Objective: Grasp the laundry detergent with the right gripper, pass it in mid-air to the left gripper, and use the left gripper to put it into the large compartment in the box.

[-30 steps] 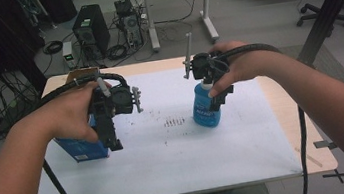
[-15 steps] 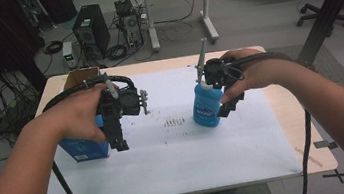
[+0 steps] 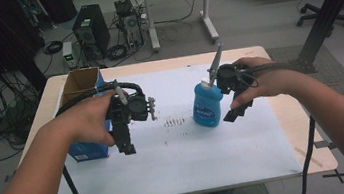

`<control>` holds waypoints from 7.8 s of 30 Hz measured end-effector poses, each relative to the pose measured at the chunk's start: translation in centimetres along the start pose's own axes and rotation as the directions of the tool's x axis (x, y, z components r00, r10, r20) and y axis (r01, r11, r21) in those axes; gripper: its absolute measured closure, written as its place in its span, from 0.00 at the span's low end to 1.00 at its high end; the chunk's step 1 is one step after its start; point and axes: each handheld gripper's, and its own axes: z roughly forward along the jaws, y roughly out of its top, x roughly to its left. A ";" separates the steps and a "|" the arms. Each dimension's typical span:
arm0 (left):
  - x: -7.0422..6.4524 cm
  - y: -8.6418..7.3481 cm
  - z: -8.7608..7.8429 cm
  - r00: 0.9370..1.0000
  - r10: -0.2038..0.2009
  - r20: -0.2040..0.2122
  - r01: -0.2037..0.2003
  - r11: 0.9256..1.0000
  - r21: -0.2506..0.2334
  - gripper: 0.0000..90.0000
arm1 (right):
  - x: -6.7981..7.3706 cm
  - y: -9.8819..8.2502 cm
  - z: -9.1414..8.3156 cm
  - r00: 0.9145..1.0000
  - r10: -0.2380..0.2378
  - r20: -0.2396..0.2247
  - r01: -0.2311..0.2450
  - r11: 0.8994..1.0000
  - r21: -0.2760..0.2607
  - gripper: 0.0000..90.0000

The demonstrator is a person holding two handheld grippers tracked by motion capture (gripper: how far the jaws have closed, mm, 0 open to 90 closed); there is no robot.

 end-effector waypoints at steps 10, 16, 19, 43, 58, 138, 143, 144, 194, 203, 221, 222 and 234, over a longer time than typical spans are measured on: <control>0.0 0.7 1.6 1.000 0.003 0.000 -0.003 1.000 0.005 0.00 | -0.3 -1.9 1.5 0.999 0.043 0.007 -0.042 0.996 -0.077 0.05; 0.1 1.0 2.4 1.000 0.006 0.006 -0.006 1.000 0.011 0.00 | -0.4 -2.8 2.5 0.997 0.074 0.007 -0.073 0.990 -0.118 0.05; 0.1 1.0 2.6 1.000 0.004 0.006 -0.004 1.000 0.004 0.00 | -0.5 -3.2 2.9 0.996 0.087 0.007 -0.086 0.987 -0.134 0.05; -0.2 1.5 3.5 1.000 0.009 0.002 -0.009 1.000 -0.005 0.00 | -2.7 -6.8 6.9 0.978 0.207 -0.007 -0.201 0.940 -0.275 0.05; -0.4 1.7 4.1 1.000 0.008 -0.001 -0.008 1.000 0.012 0.00 | -4.4 -7.5 9.7 0.967 0.251 -0.034 -0.243 0.880 -0.409 0.05; -1.3 0.9 4.6 1.000 0.017 -0.004 -0.017 1.000 -0.009 0.00 | -5.3 -6.2 14.9 0.926 0.376 0.034 -0.249 0.676 -0.693 0.12; -1.3 0.8 4.7 1.000 0.015 -0.001 -0.015 1.000 -0.008 0.00 | -5.1 -6.1 15.1 0.927 0.375 0.034 -0.249 0.678 -0.691 0.14; -1.3 0.8 4.7 1.000 0.017 -0.001 -0.017 1.000 -0.007 0.00 | -5.1 -6.1 15.1 0.927 0.374 0.034 -0.248 0.676 -0.694 0.14; -1.5 1.1 4.2 1.000 0.014 -0.017 -0.014 1.000 -0.007 0.00 | -4.6 -6.4 15.5 0.938 0.329 0.113 -0.143 0.660 -0.737 0.51; -1.4 1.3 3.4 1.000 0.013 -0.026 -0.013 1.000 -0.003 0.00 | -3.8 -6.6 13.1 0.955 0.267 0.128 -0.087 0.667 -0.740 0.52; -1.0 2.3 0.6 0.999 0.009 -0.043 -0.010 1.000 -0.020 0.00 | 1.1 -6.0 8.2 0.997 0.018 0.074 0.042 0.684 -0.728 0.52; -1.0 2.5 0.5 0.999 0.009 -0.045 -0.010 1.000 -0.022 0.00 | 1.2 -6.0 8.3 0.997 0.011 0.073 0.046 0.686 -0.726 0.52; -0.9 4.0 -0.7 0.999 0.021 -0.050 -0.023 0.999 -0.031 0.00 | 3.1 -4.9 10.4 0.995 -0.089 0.053 0.101 0.701 -0.706 0.52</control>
